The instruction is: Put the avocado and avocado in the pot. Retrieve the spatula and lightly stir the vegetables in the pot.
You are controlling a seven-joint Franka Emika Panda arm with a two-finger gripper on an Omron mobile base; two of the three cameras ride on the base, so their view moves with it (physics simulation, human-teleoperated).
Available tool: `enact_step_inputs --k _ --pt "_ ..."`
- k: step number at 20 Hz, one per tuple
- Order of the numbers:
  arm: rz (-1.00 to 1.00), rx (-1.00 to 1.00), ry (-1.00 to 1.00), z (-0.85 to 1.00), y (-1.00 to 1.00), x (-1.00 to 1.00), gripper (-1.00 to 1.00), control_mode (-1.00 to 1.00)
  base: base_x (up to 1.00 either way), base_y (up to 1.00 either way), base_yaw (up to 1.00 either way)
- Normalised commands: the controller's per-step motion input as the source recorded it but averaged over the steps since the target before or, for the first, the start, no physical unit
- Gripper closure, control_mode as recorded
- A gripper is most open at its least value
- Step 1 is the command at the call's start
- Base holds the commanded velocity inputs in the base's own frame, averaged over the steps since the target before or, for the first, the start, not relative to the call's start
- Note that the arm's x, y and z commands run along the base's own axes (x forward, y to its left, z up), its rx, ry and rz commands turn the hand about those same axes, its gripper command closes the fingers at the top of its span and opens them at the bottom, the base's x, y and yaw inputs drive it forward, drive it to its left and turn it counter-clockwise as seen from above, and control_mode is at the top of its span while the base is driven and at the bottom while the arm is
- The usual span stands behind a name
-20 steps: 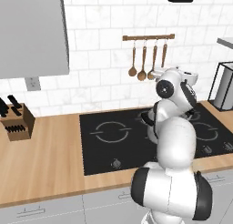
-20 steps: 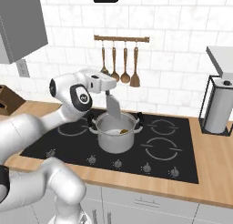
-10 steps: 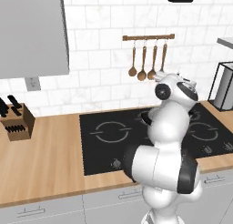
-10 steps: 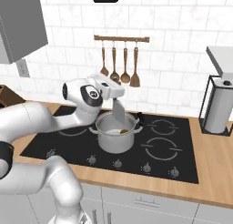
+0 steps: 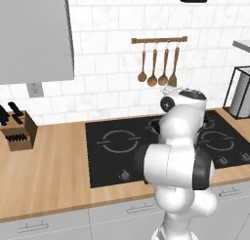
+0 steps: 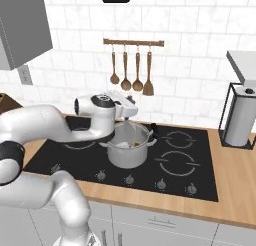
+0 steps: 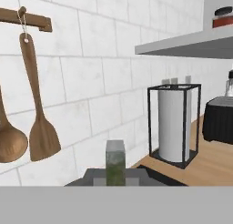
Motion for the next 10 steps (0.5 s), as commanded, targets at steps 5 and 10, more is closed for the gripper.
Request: enact_step_inputs --k 5,10 --pt "-0.02 0.01 0.01 -0.30 0.00 0.41 1.00 -1.00 0.00 0.00 0.00" --pt "0.00 0.00 -0.04 -0.14 0.00 0.19 1.00 -1.00 0.00 0.00 0.00"
